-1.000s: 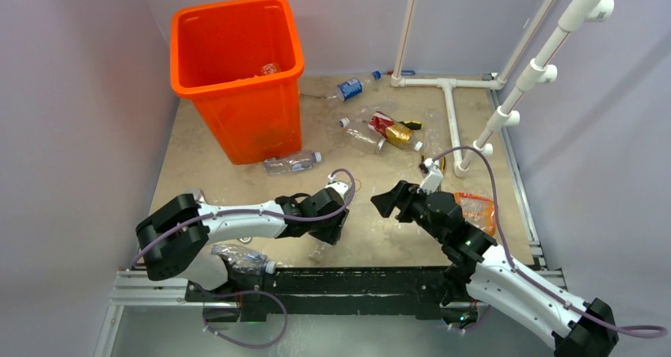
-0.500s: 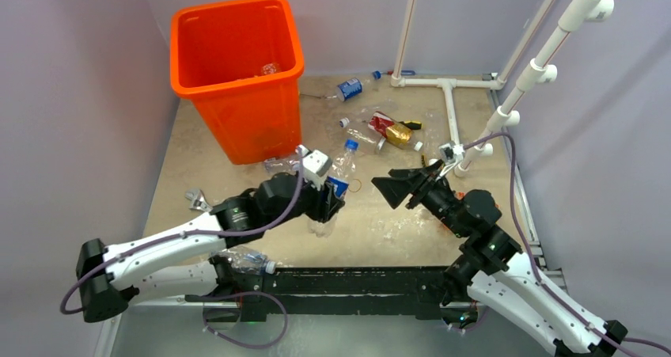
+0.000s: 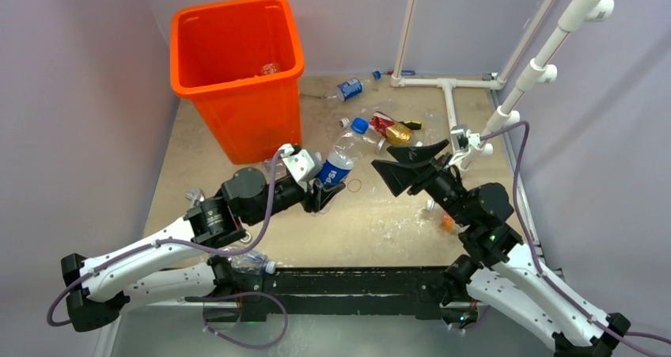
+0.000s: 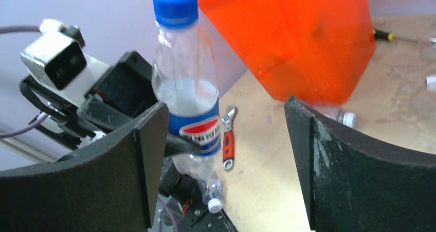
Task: Put the plastic bottles in the bin
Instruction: Pick up the plastic bottle at the center of the board, then place the plastic bottle in the trash bin.
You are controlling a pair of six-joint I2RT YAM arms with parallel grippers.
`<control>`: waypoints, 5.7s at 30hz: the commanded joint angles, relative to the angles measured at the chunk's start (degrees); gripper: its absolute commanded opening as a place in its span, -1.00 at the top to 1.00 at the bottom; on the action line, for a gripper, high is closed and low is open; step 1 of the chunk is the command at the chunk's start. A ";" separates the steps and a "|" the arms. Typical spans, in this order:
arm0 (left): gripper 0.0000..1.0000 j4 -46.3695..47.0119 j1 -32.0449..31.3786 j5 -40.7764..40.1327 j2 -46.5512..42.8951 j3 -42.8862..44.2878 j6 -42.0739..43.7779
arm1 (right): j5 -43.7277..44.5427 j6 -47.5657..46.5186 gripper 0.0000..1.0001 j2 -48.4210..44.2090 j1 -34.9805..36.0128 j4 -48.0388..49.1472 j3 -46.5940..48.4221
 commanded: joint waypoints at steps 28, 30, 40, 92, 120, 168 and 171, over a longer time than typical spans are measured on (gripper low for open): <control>0.44 12.80 -0.16 8.49 -8.95 -11.87 5.26 | -8.02 -11.06 -0.75 18.29 3.63 3.34 17.71; 0.45 13.01 -0.16 8.32 -9.27 -12.10 5.18 | -8.20 -11.29 -0.74 19.67 3.67 -0.03 19.87; 0.47 13.13 -0.16 8.14 -9.52 -12.11 5.25 | -12.16 -9.15 -0.50 20.73 3.68 0.33 20.27; 0.34 11.38 -0.16 5.83 -10.56 -11.42 4.87 | -21.48 8.59 0.68 22.91 3.42 15.22 16.82; -0.98 13.23 -0.07 -25.93 -24.69 -13.68 3.46 | -0.01 -16.71 1.00 12.16 3.42 14.22 21.13; -0.89 15.33 1.86 -42.62 -32.77 -15.56 8.67 | 11.20 -47.68 -0.03 95.09 9.39 4.08 101.90; -0.96 15.21 1.95 -42.12 -32.26 -15.42 8.43 | 10.11 -45.71 -0.90 94.95 9.39 4.61 101.05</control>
